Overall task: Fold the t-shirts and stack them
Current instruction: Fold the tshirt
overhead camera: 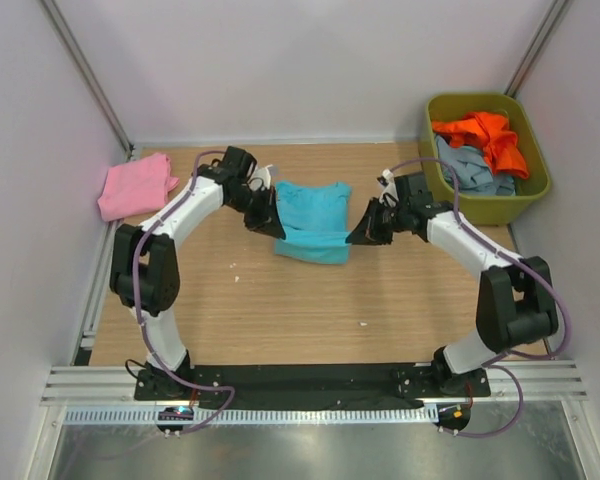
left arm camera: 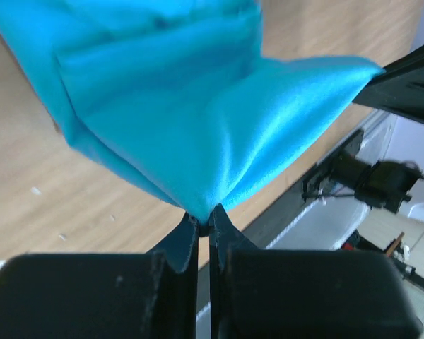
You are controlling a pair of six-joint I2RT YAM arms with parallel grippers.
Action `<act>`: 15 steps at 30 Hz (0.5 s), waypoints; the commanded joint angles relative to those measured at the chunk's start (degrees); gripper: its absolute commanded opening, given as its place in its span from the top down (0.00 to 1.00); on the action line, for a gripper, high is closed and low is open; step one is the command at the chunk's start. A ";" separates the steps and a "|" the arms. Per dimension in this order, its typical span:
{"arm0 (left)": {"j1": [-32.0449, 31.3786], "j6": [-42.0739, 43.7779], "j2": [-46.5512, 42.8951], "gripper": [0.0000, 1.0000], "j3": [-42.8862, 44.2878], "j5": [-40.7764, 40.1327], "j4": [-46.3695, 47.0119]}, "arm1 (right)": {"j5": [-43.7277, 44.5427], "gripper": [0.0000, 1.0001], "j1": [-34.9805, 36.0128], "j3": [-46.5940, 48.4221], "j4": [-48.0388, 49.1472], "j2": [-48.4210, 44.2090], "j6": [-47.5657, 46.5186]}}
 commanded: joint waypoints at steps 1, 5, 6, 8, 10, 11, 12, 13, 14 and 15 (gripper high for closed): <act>3.63 0.83 6.46 1.00 11.94 -0.61 0.07 | 0.89 0.99 -1.25 11.58 5.11 5.98 -2.65; 5.66 0.56 17.79 1.00 26.62 -2.18 1.65 | 1.50 0.98 -3.45 29.92 6.17 21.60 -3.97; 5.92 1.00 20.34 0.90 33.61 -2.97 2.00 | 2.29 0.99 -3.97 32.68 6.60 24.34 -4.41; 6.19 2.05 27.37 0.70 39.72 -5.34 4.80 | 3.26 0.98 -4.41 37.51 7.66 30.40 -5.21; 6.28 4.06 31.07 0.44 46.13 -7.71 8.74 | 3.52 0.88 -5.12 38.24 10.99 33.15 -4.33; 6.19 4.51 33.35 0.26 47.73 -11.64 9.73 | 3.79 0.49 -5.12 37.89 11.70 34.03 -4.42; 6.19 5.04 34.33 0.09 49.14 -12.90 10.26 | 4.05 0.37 -5.12 37.63 11.62 34.30 -5.55; 6.19 6.09 34.86 0.06 51.68 -13.69 10.53 | 4.05 0.23 -5.03 37.28 11.44 34.04 -5.73; 6.27 8.27 34.78 0.03 52.31 -14.75 10.27 | 4.14 0.20 -5.12 36.49 11.18 33.43 -5.82; 6.36 8.56 34.43 0.00 53.01 -15.98 9.66 | 4.23 0.19 -5.12 35.79 10.65 31.51 -5.82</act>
